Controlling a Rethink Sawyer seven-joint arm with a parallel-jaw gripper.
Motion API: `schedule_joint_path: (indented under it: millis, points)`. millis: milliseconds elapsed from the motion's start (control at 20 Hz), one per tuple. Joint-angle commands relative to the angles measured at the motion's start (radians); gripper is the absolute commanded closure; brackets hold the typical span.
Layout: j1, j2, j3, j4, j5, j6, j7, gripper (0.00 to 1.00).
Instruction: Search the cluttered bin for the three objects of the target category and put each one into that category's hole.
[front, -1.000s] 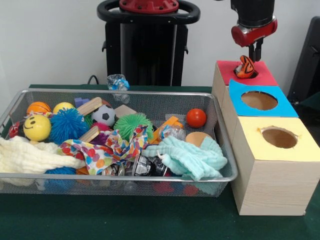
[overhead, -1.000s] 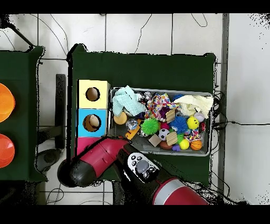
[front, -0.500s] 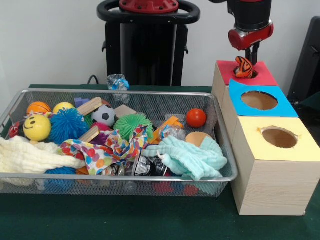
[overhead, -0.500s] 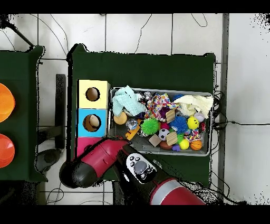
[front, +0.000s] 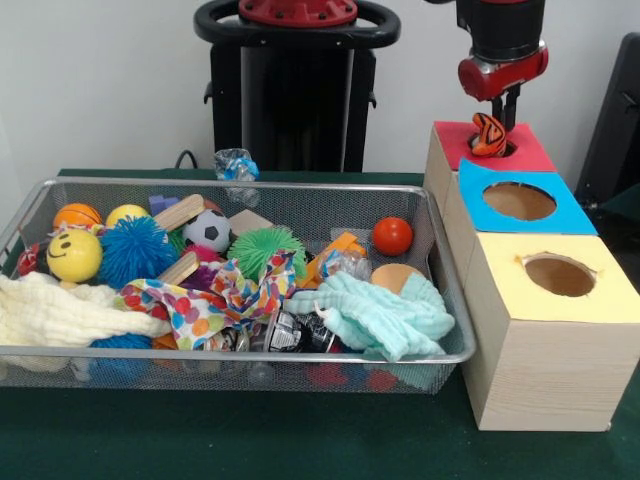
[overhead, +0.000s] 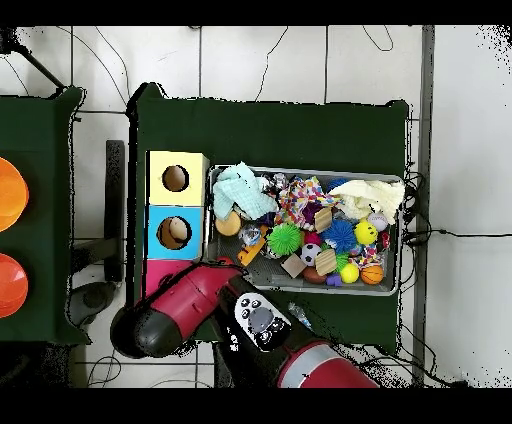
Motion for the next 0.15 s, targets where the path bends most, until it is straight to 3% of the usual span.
schedule_joint_path:
  millis: [50, 150]
  points:
    - [-0.022, 0.137, -0.089, -0.123, -0.039, -0.06, 0.044, 1.0]
    - [-0.022, 0.146, -0.102, -0.112, -0.035, -0.077, 0.058, 1.0]
